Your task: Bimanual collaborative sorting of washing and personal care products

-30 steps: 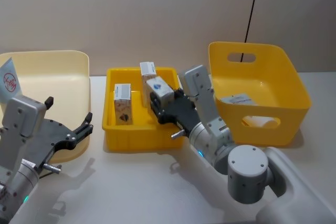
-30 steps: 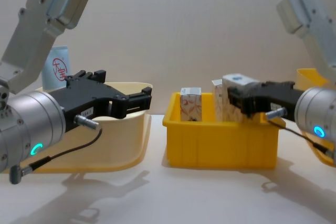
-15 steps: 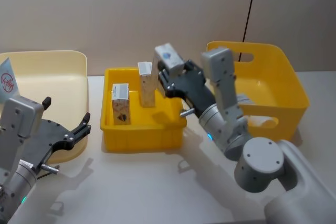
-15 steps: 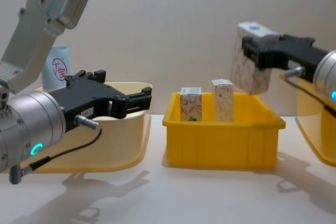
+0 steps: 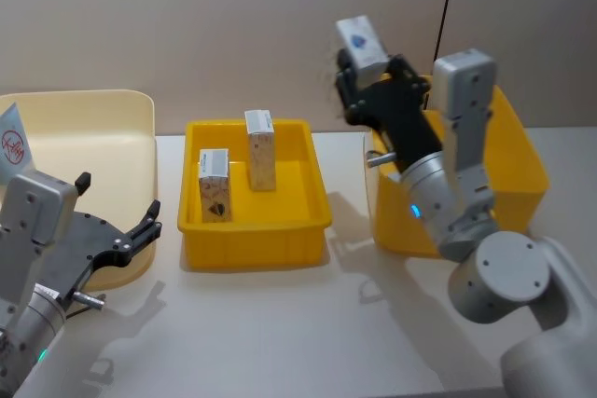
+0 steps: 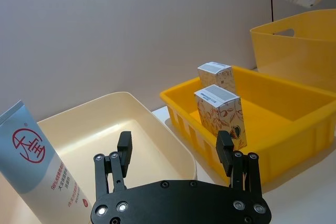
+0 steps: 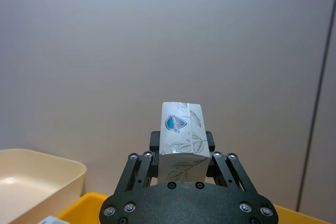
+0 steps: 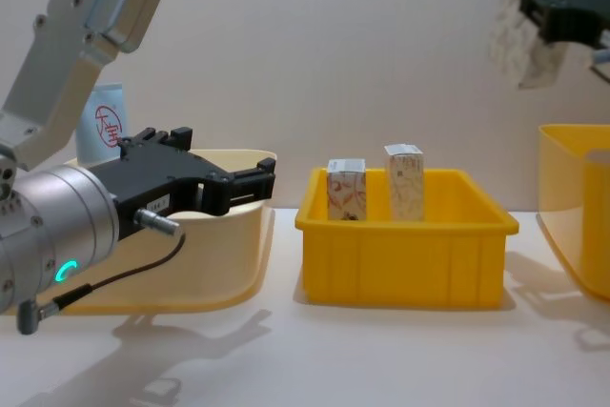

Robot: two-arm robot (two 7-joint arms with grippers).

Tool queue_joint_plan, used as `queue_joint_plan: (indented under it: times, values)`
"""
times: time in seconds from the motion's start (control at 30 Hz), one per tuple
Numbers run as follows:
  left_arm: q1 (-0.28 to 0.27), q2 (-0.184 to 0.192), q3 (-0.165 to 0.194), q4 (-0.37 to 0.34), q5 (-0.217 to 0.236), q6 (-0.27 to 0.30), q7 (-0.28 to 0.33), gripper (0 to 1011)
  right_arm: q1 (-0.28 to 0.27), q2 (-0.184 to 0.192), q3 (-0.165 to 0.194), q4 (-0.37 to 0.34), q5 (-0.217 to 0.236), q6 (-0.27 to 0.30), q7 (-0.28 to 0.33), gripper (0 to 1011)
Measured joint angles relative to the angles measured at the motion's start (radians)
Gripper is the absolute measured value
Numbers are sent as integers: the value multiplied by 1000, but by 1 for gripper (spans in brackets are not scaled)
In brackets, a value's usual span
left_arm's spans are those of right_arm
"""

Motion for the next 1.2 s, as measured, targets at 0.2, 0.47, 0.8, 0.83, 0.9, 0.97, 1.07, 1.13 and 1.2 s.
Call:
queue_joint_plan:
  times: [0.2,0.47,0.8,0.83,0.9,0.97,1.07,1.13,1.2]
  values:
    - [0,0,0,0,0,0,0,999,-21,3,40,-35,-22,1,-45,444]
    - [0,0,0,0,0,0,0,1000,-61,5,90,-87,-62,59,-114,444]
    - [0,0,0,0,0,0,0,1000,-105,4,133,-147,-106,190,-177,444]
    - [0,0,0,0,0,0,0,1000,-108,3,136,-152,-109,202,-180,444]
    - [0,0,0,0,0,0,0,1000,-114,2,142,-161,-116,235,-188,444]
    - [0,0,0,0,0,0,0,1000,-118,2,147,-168,-123,274,-195,444]
    - [0,0,0,0,0,0,0,999,-122,0,152,-174,-129,310,-200,444]
    - [0,0,0,0,0,0,0,1000,-124,-2,155,-177,-133,341,-203,444]
    - [0,0,0,0,0,0,0,1000,-125,-4,157,-177,-135,358,-205,444]
